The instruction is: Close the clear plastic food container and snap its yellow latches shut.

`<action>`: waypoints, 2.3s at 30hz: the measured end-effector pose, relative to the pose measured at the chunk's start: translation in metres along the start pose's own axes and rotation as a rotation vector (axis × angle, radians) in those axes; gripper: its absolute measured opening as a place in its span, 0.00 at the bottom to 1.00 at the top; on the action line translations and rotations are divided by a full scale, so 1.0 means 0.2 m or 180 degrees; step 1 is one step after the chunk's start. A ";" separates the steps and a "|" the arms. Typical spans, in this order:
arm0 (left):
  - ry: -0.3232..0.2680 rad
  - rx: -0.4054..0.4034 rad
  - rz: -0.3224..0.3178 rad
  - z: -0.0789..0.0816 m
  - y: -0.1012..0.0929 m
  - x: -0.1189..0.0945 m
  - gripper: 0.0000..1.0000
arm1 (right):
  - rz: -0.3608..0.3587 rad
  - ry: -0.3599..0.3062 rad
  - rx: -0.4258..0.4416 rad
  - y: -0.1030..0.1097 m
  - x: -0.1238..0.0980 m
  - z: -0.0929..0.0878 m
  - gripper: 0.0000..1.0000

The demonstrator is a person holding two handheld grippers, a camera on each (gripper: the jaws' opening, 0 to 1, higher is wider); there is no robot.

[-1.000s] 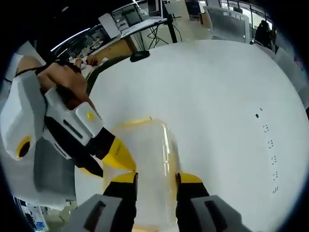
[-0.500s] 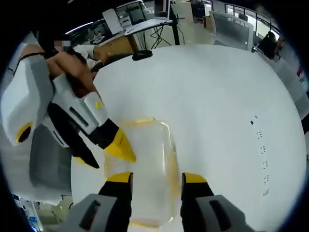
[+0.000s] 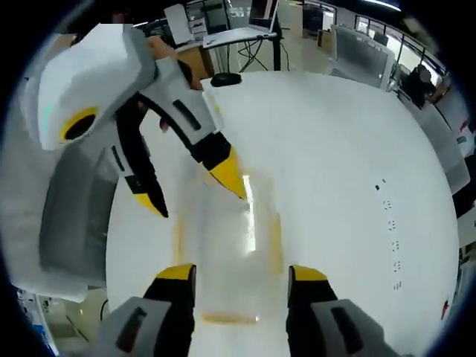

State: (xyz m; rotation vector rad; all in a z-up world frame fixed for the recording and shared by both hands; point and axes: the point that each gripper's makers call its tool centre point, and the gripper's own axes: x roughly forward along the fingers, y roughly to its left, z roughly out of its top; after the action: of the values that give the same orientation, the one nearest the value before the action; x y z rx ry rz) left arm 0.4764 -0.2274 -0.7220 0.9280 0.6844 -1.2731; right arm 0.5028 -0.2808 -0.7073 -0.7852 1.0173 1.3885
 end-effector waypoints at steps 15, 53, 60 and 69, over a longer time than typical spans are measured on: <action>0.0105 0.0110 -0.0049 -0.04 0.06 0.02 0.66 | -0.0196 0.0038 -0.0078 0.08 0.01 -0.09 0.62; 0.0373 0.0181 -0.0065 -0.13 0.07 0.15 0.75 | -0.0587 -0.0007 -0.0294 0.08 0.17 -0.15 0.71; 0.0366 0.0152 -0.0053 -0.19 0.02 0.10 0.74 | -0.0552 -0.0040 -0.0307 0.13 0.21 -0.09 0.71; 0.0421 0.0125 -0.0016 -0.30 -0.02 0.03 0.74 | -0.0536 -0.0037 -0.0342 0.17 0.27 0.02 0.71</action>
State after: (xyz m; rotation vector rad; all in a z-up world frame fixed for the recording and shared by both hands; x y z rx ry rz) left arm 0.4774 -0.1778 -0.7567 1.0502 0.7675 -1.2414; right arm 0.4641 -0.2530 -0.7501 -0.9199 0.8528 1.3089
